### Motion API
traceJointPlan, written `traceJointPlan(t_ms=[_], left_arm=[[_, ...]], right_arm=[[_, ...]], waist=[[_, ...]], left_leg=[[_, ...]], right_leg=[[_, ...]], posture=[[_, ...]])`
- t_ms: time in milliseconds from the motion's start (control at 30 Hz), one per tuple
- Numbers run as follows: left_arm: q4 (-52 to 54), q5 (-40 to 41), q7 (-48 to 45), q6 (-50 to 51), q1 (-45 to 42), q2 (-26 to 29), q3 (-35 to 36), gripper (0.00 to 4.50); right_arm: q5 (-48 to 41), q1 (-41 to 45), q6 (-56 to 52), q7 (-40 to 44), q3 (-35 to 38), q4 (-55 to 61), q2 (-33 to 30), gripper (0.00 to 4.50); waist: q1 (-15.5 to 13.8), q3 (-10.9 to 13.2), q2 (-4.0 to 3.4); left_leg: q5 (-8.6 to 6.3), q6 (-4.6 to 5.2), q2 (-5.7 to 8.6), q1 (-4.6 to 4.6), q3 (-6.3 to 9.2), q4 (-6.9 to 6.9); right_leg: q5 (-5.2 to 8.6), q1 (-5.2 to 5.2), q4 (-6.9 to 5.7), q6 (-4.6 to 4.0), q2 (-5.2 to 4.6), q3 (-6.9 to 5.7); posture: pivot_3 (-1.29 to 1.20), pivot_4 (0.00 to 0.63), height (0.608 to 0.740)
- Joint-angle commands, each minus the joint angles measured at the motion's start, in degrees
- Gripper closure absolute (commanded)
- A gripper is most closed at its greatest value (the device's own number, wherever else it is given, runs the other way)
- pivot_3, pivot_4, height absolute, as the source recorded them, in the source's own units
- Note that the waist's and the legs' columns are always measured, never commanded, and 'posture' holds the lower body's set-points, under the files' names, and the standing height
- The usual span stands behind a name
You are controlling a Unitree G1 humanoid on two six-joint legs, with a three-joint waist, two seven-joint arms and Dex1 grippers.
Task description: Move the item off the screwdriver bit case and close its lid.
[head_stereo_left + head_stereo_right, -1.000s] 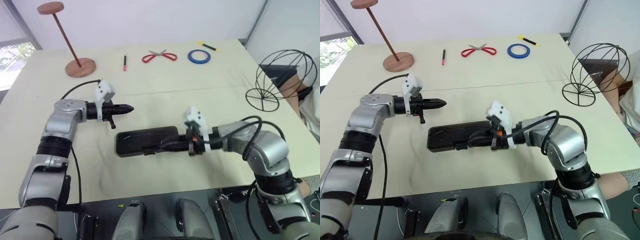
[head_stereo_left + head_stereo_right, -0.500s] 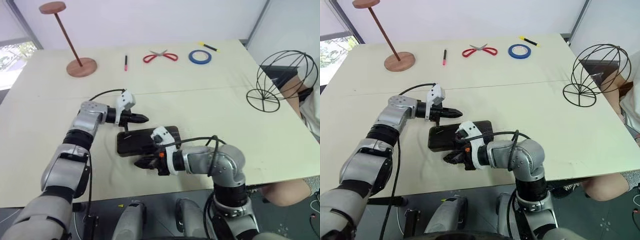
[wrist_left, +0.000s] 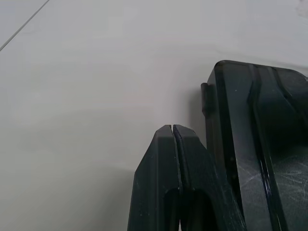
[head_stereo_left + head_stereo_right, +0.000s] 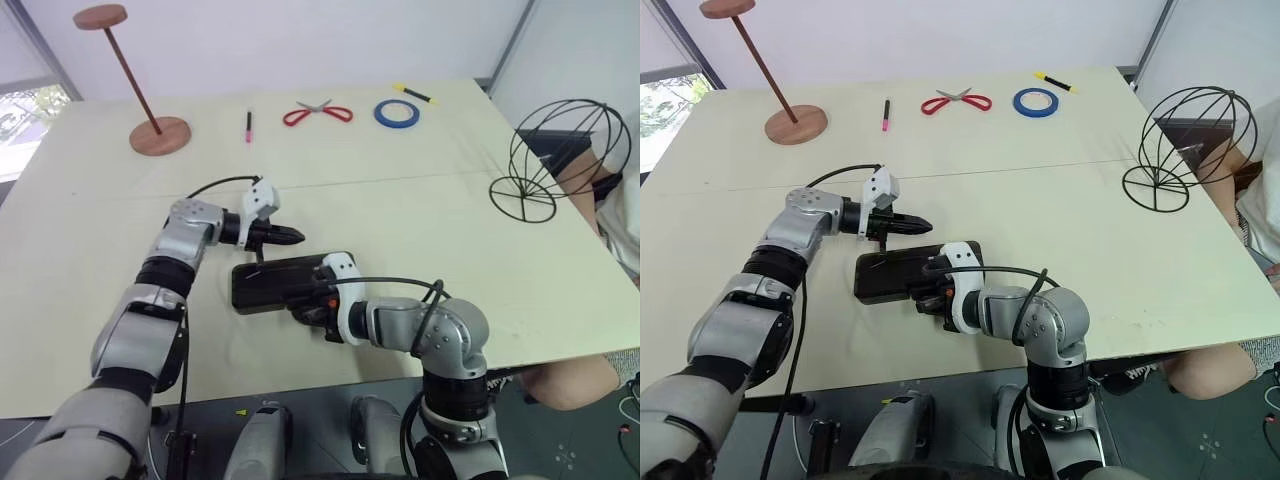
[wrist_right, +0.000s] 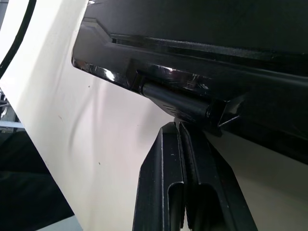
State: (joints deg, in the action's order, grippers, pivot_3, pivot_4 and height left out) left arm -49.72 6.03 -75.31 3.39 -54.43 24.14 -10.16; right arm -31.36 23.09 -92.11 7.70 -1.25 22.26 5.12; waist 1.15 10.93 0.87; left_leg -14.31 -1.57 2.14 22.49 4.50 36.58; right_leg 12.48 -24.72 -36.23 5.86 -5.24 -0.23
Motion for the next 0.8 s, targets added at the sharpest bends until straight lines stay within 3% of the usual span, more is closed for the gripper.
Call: traceJointPlan(t_ms=[33, 433, 800], left_arm=[[1.8, -0.4, -1.1, -1.1, 0.5, -0.3, 0.0, 4.5], [4.9, -5.3, -2.7, -6.7, 6.4, -2.3, -5.0, 4.5], [6.3, -8.5, -4.4, -10.6, 9.6, -2.5, -7.7, 4.5]], right_arm=[[-0.3, 0.3, -0.4, -1.0, 0.5, 1.2, 0.0, 4.41], [2.5, 1.9, 2.2, -1.5, -2.1, 1.1, -1.2, 4.41], [7.1, 2.4, 16.2, -1.5, -12.1, 1.1, -8.5, 4.41]], waist=[[0.0, 0.0, 0.0], [0.0, -0.1, -0.02], [0.2, -0.4, 0.0]], left_leg=[[0.0, 0.0, 0.0, 0.0, 0.0, 0.0], [-0.01, 0.02, -0.01, -0.05, 0.01, -0.01], [-0.03, 0.06, -0.04, -0.18, 0.02, -0.01]], right_leg=[[0.0, 0.0, 0.0, 0.0, 0.0, 0.0], [0.0, 0.05, 0.01, 0.0, 0.01, 0.0], [0.01, 0.16, 0.03, 0.01, 0.05, 0.0]], posture=[[0.0, 0.15, 0.74], [0.0, 0.15, 0.74], [0.0, 0.15, 0.74]])
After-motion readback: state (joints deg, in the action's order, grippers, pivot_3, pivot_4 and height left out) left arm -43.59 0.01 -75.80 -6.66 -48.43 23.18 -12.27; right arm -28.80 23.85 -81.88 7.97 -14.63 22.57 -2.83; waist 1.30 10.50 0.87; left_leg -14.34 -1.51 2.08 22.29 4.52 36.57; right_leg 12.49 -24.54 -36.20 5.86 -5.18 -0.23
